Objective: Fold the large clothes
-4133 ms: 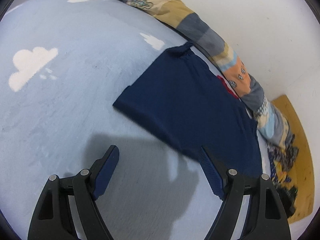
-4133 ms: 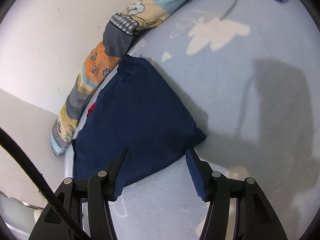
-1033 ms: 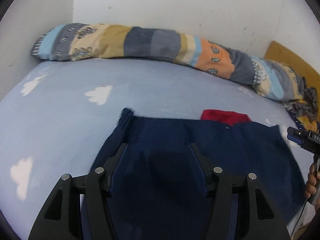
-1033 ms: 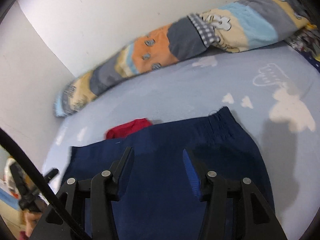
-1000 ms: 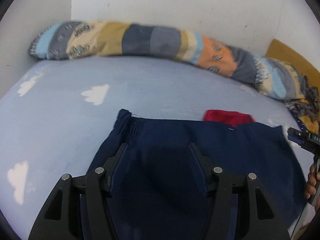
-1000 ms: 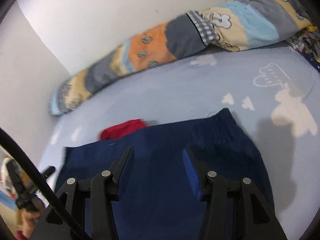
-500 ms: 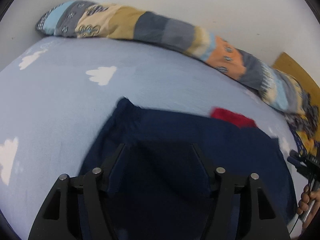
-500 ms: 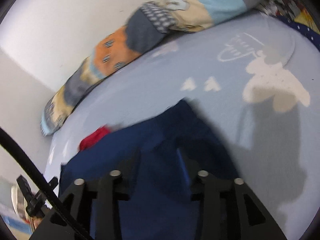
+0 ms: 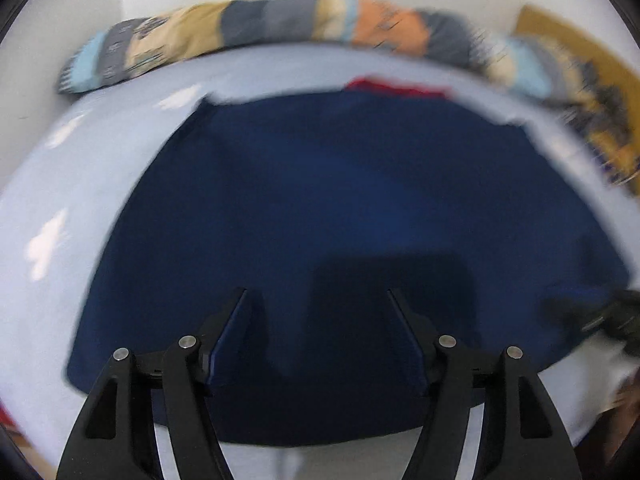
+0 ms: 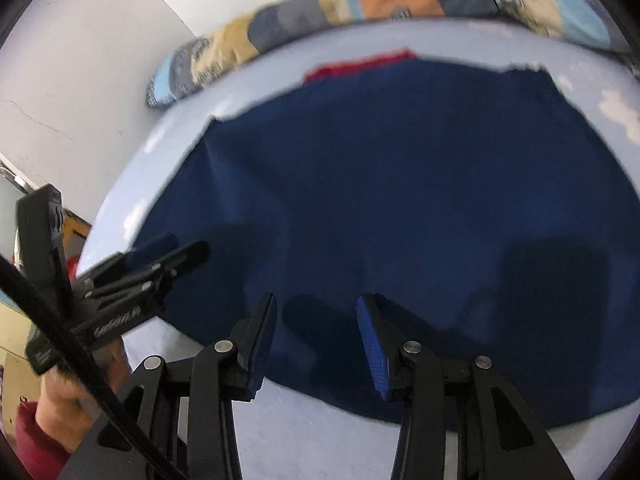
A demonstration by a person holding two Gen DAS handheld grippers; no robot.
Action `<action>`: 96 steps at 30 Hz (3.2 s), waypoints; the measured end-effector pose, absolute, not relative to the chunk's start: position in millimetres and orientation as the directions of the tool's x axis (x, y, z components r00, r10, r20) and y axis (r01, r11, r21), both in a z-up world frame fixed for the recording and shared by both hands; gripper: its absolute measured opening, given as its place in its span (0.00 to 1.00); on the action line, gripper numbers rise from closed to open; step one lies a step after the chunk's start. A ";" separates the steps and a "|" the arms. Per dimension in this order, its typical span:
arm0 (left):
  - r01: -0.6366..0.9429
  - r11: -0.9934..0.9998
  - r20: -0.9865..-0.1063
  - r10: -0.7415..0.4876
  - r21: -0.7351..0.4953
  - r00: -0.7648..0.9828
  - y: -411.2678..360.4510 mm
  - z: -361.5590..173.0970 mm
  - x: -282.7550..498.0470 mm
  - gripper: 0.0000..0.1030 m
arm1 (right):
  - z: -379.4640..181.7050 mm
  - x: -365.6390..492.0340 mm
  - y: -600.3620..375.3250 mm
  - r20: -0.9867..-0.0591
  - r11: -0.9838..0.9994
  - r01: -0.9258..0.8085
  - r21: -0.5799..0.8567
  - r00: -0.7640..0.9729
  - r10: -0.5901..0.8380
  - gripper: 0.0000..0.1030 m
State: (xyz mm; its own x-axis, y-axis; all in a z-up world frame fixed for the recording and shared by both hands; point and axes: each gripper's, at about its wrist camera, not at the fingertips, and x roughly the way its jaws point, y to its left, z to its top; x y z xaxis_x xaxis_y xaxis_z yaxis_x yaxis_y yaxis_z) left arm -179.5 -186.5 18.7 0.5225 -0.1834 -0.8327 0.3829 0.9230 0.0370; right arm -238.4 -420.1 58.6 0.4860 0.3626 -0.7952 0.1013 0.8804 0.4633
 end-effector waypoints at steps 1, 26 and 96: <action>0.382 0.923 -0.828 -0.177 0.048 0.532 -176.7 16.3 -180.2 0.65 | 54.4 -242.3 -426.3 -0.804 0.879 0.126 0.460 0.478 0.353 0.44; 0.340 0.940 -0.736 -0.206 0.035 0.645 -227.4 46.9 -229.6 0.75 | 80.7 -300.4 -456.6 -0.810 0.924 0.258 0.281 0.580 0.085 0.50; 0.245 0.950 -0.725 -0.031 0.192 0.688 -199.5 32.5 -189.0 0.75 | 54.7 -270.7 -518.3 -0.858 0.829 0.477 0.291 0.514 0.006 0.62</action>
